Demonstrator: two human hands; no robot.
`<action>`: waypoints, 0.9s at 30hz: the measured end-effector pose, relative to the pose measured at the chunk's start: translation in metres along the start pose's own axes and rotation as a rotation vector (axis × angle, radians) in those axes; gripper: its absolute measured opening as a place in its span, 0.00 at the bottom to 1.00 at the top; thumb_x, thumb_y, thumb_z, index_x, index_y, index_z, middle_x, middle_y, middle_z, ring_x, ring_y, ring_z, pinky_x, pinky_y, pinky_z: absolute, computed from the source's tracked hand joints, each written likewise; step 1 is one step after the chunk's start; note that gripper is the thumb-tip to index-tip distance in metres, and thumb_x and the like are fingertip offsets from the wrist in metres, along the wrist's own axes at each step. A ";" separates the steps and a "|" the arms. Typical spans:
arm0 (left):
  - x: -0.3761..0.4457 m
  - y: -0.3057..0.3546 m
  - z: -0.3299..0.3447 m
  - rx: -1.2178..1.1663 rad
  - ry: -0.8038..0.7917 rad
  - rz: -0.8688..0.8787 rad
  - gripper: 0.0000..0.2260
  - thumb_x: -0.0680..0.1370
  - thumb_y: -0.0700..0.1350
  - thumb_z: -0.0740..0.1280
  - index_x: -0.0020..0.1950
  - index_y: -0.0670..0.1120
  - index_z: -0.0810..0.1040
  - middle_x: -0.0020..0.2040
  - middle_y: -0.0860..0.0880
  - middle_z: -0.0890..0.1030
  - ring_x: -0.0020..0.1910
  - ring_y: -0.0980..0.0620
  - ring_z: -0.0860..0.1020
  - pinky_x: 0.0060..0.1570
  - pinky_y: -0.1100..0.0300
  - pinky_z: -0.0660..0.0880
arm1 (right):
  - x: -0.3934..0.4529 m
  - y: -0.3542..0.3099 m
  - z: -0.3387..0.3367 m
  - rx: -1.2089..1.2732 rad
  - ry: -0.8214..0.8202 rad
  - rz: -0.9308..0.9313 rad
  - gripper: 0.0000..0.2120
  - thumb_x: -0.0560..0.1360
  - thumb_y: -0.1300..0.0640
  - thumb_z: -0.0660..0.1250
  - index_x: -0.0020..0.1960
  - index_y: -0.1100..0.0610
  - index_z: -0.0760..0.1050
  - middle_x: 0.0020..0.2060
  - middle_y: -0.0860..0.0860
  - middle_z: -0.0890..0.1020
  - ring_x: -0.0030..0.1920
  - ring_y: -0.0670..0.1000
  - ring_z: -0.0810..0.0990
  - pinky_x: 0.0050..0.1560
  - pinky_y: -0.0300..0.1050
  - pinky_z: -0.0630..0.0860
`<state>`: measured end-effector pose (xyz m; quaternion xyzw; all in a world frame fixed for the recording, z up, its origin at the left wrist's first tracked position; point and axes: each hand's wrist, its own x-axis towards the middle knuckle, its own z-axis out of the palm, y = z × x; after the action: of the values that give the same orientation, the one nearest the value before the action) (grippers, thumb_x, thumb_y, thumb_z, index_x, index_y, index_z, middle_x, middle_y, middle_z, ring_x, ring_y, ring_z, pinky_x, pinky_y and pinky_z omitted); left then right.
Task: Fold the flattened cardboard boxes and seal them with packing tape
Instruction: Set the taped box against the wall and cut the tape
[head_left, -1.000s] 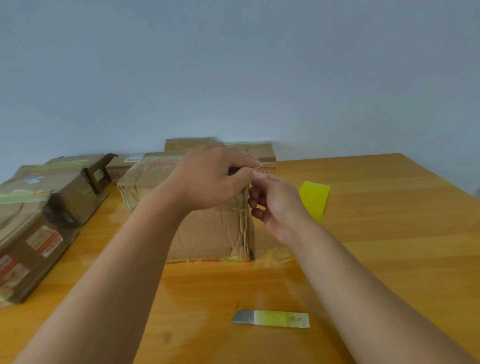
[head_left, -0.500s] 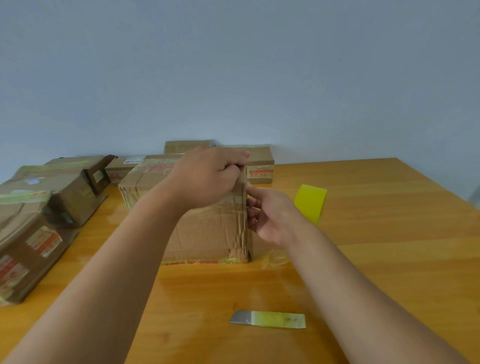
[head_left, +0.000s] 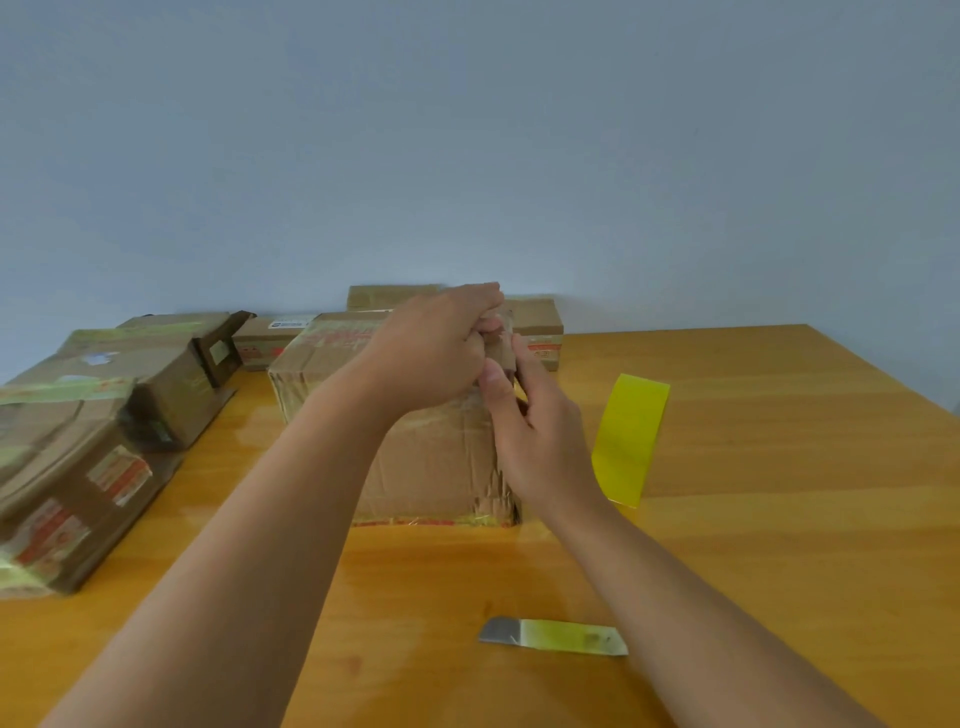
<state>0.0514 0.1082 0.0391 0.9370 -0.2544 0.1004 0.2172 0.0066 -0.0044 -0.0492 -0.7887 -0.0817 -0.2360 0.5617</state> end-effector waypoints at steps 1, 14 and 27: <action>0.001 0.000 0.000 -0.024 -0.008 -0.005 0.24 0.80 0.35 0.54 0.76 0.47 0.67 0.71 0.52 0.74 0.67 0.54 0.74 0.67 0.58 0.69 | 0.000 0.000 0.000 -0.050 -0.002 -0.002 0.30 0.78 0.37 0.53 0.77 0.48 0.63 0.66 0.48 0.78 0.62 0.42 0.75 0.58 0.34 0.69; -0.042 -0.051 -0.038 0.056 0.086 -0.607 0.18 0.82 0.60 0.57 0.48 0.47 0.76 0.50 0.40 0.78 0.51 0.40 0.78 0.48 0.49 0.76 | 0.013 -0.020 -0.008 -0.069 -0.079 0.183 0.23 0.83 0.46 0.56 0.75 0.54 0.68 0.59 0.47 0.80 0.61 0.47 0.76 0.57 0.44 0.71; -0.074 -0.059 -0.001 -0.364 0.548 -0.364 0.36 0.74 0.61 0.70 0.76 0.47 0.64 0.68 0.49 0.75 0.65 0.48 0.75 0.62 0.48 0.75 | 0.006 -0.018 -0.008 -0.045 0.213 0.158 0.16 0.76 0.47 0.71 0.48 0.58 0.69 0.38 0.46 0.73 0.38 0.44 0.73 0.36 0.33 0.67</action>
<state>0.0191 0.1866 -0.0027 0.8512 -0.0299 0.2605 0.4547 0.0022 -0.0056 -0.0291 -0.7756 0.0459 -0.2752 0.5662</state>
